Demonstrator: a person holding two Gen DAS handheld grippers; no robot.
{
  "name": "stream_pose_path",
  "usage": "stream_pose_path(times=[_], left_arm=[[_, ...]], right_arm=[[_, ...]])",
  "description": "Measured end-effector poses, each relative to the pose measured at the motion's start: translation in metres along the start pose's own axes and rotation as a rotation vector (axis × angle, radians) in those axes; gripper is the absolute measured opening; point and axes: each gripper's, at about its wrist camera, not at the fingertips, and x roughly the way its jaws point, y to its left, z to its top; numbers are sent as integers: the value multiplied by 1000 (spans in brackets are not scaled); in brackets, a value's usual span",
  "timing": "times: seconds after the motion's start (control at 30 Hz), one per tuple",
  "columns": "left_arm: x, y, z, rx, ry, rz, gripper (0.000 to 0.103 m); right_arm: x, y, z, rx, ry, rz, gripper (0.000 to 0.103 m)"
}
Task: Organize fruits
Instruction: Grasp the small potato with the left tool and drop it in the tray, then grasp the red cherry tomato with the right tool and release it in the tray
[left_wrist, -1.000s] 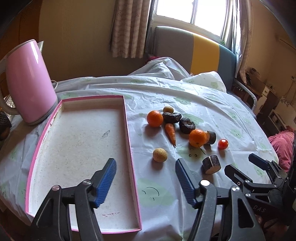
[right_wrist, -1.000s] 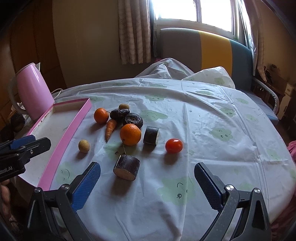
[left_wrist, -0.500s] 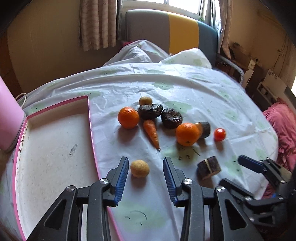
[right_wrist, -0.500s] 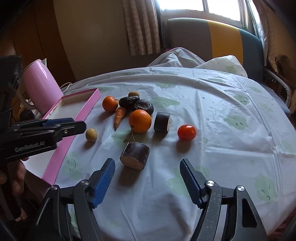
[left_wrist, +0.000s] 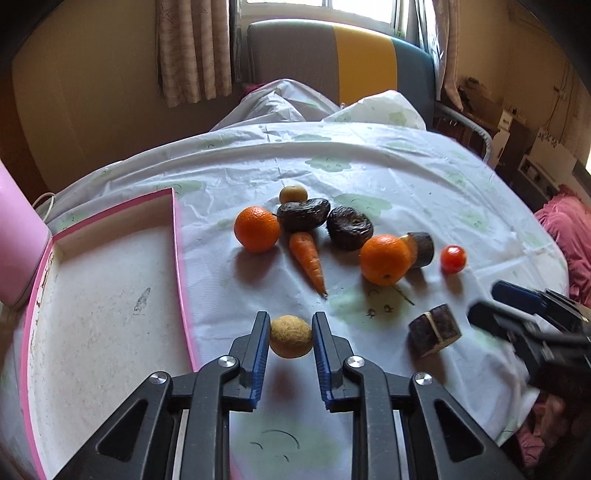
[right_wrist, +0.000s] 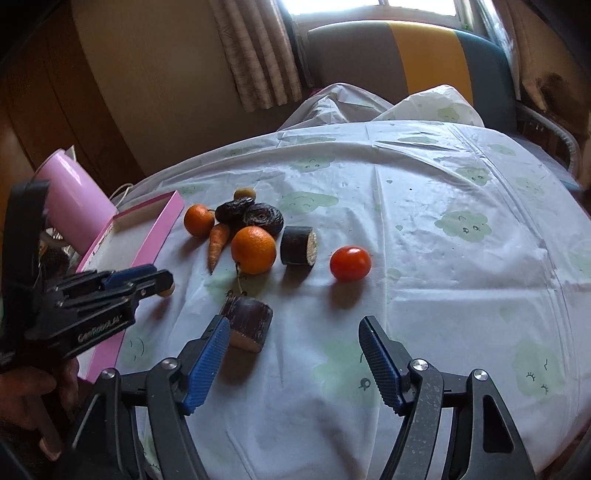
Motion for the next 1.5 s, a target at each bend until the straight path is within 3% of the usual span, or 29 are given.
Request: stream_pose_path(times=[0.03, 0.17, 0.3, 0.37, 0.43, 0.57, 0.77, 0.9, 1.27, 1.5], left_arm=[[-3, 1, -1, -15, -9, -12, 23], [-11, 3, -2, -60, -29, -41, 23], [-28, 15, 1, -123, -65, -65, 23], [-39, 25, 4, -155, -95, -59, 23], [-45, 40, 6, -194, -114, -20, 23], [-44, 73, 6, -270, -104, 146, 23], [-33, 112, -10, -389, -39, 251, 24], [-36, 115, -18, -403, -40, 266, 32], [-47, 107, -32, -404, -43, 229, 33], [-53, 107, -39, -422, -47, 207, 33]], right_arm=[[2, -2, 4, 0, -5, -26, 59], [16, -11, 19, -13, -13, -96, 53], [35, -10, 30, -68, 8, -140, 51], [43, -9, 32, -92, 10, -148, 45], [48, -6, 33, -127, 11, -171, 30], [51, -3, 30, -150, 9, -157, 30], [55, -2, 27, -166, 19, -169, 30], [54, -3, 27, -172, 22, -167, 30], [29, -4, 28, -145, -21, -181, 30], [8, 37, 30, -222, -44, -48, 30]])
